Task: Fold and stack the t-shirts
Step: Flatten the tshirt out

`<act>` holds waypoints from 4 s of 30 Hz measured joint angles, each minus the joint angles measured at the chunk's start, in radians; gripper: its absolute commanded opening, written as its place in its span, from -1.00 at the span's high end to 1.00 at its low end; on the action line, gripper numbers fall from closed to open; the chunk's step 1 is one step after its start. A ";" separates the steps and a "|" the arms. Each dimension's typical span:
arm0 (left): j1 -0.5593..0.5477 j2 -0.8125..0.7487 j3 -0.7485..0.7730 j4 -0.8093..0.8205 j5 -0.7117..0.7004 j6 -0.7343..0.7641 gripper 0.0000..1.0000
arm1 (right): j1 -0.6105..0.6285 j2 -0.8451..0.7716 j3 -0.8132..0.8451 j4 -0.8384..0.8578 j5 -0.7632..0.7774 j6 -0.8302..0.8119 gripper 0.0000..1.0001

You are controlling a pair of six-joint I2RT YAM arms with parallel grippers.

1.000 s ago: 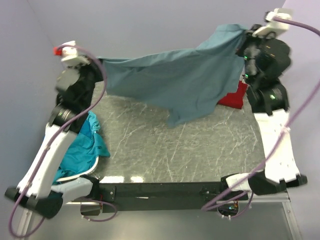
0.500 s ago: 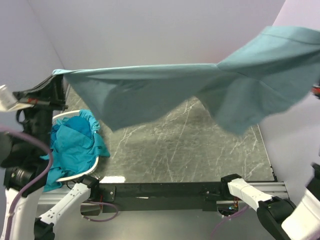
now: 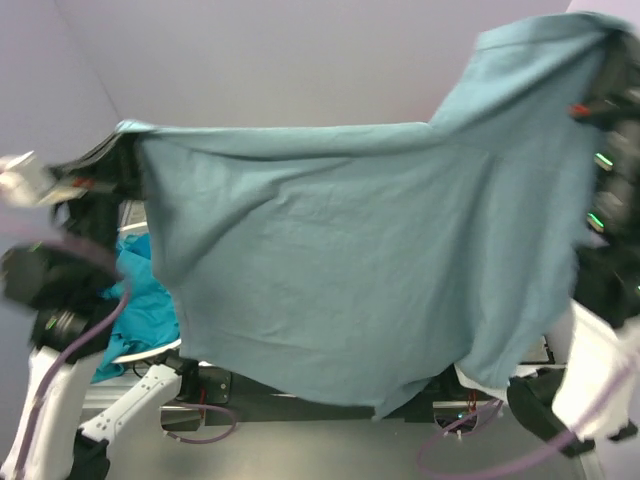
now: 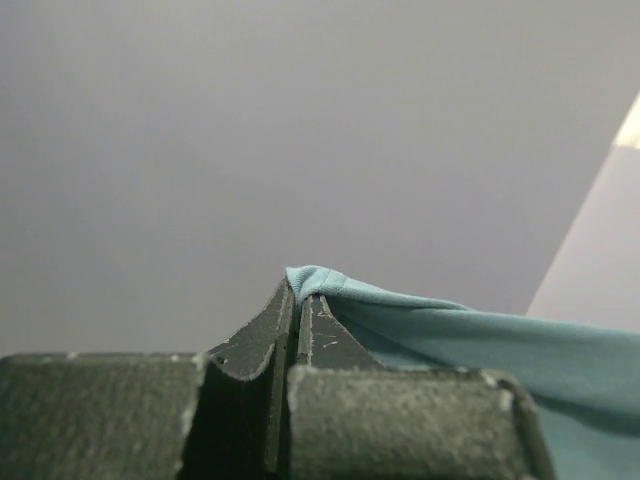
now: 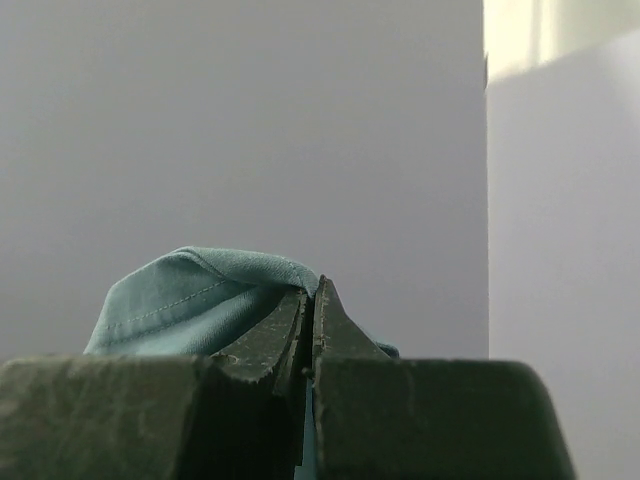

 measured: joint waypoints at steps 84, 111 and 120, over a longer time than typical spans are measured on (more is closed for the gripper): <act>0.144 1.329 0.006 -0.105 0.179 -0.158 -0.99 | -0.191 0.868 -0.810 -0.006 -0.422 0.599 -0.47; 0.051 0.943 -0.510 0.005 0.087 -0.246 -0.99 | -0.026 0.550 -1.252 0.063 -0.323 0.630 -0.43; 0.050 0.963 -0.510 0.062 0.092 -0.258 -0.99 | -0.034 0.565 -1.242 0.065 -0.317 0.642 -0.44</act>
